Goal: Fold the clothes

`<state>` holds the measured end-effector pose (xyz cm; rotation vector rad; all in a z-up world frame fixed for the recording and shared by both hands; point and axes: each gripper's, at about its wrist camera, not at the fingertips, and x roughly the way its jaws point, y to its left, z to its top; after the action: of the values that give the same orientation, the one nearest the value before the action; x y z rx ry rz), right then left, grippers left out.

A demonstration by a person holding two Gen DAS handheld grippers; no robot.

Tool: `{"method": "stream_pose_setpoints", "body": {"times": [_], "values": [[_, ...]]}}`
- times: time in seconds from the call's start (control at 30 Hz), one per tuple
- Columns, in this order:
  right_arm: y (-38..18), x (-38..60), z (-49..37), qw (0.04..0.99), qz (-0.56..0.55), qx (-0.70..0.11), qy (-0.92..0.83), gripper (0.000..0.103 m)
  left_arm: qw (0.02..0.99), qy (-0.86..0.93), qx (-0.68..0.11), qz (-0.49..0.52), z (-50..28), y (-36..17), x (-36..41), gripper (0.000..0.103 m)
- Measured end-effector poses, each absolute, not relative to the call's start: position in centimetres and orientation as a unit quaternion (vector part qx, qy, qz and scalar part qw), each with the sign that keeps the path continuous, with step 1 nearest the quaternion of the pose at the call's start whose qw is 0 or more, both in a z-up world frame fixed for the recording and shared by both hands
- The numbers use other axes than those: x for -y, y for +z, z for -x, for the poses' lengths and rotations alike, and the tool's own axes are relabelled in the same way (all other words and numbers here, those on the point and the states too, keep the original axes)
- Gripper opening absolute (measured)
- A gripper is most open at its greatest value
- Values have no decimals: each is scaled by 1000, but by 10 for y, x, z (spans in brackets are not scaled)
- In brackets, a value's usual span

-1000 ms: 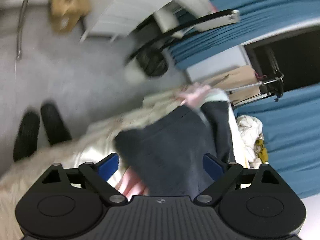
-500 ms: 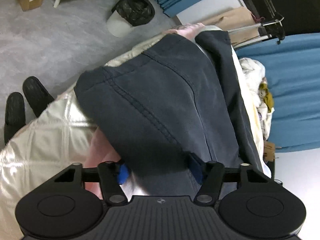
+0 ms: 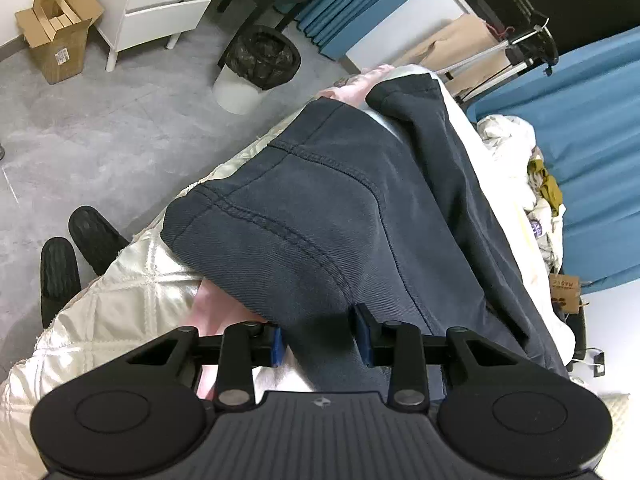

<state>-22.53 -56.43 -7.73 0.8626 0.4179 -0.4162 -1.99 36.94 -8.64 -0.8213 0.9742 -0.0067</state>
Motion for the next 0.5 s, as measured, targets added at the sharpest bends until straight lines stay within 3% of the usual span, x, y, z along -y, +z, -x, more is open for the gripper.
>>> {"method": "stream_pose_setpoints", "body": {"times": [0.2,0.37,0.5], "values": [[-32,545,273,889,-402,-133,-174,16,799,-20,-434,417,33,-96,-385,40],[-52,548,309,872,-421,-143,-203,16,797,-43,-415,436,42,-95,-392,72],[-103,559,318,832,-471,-179,-234,16,796,-63,-400,450,50,-93,-397,79]]}}
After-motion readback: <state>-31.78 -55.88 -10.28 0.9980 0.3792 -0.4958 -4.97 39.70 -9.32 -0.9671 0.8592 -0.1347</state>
